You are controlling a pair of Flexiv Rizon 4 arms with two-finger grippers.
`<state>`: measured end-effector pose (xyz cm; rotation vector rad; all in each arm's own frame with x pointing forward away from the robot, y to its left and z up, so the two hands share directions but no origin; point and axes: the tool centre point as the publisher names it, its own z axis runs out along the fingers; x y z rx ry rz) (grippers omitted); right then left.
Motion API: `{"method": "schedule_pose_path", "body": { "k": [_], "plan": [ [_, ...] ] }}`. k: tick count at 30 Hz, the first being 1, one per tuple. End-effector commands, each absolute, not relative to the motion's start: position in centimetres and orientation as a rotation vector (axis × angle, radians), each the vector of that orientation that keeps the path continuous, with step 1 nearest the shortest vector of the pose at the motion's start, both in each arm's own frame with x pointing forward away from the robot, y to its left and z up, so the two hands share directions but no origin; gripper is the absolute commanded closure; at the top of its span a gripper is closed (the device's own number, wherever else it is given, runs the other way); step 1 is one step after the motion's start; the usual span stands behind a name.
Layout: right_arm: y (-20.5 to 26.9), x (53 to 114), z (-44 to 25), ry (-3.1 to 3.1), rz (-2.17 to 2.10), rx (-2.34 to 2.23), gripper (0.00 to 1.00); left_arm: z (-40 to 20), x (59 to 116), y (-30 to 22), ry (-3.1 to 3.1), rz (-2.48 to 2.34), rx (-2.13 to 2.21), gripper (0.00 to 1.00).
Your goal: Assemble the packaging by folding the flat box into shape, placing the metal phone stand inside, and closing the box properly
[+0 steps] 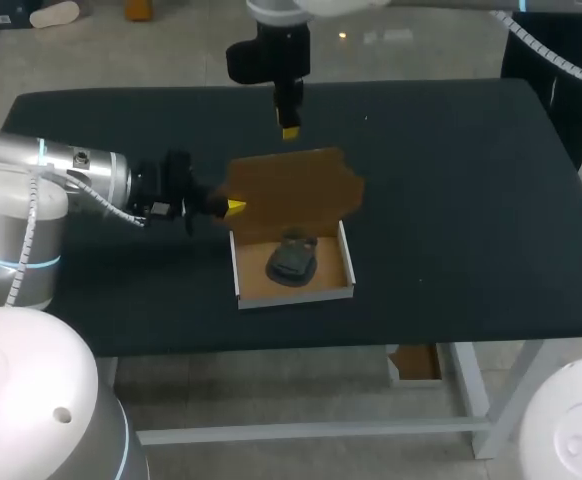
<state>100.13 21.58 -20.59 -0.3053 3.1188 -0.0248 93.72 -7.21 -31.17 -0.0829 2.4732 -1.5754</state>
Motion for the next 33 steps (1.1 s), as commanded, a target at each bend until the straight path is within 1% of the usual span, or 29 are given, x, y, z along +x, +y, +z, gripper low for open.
{"method": "schedule_pose_path", "body": {
  "k": [1, 19, 33],
  "plan": [
    [20.8, 99.3, -20.8, 3.104, 0.002, -0.296, 0.60, -31.2, 93.7, -7.2, 2.469, -1.577, -0.083, 1.00],
    [21.1, 97.4, -20.9, 3.087, 0.004, -0.324, 0.61, -31.2, 93.7, -7.2, 2.469, -1.577, -0.083, 1.00],
    [21.3, 96.2, -21.2, 3.076, 0.018, -0.334, 0.60, -31.2, 93.7, -7.2, 2.469, -1.577, -0.083, 1.00]
  ]
}}
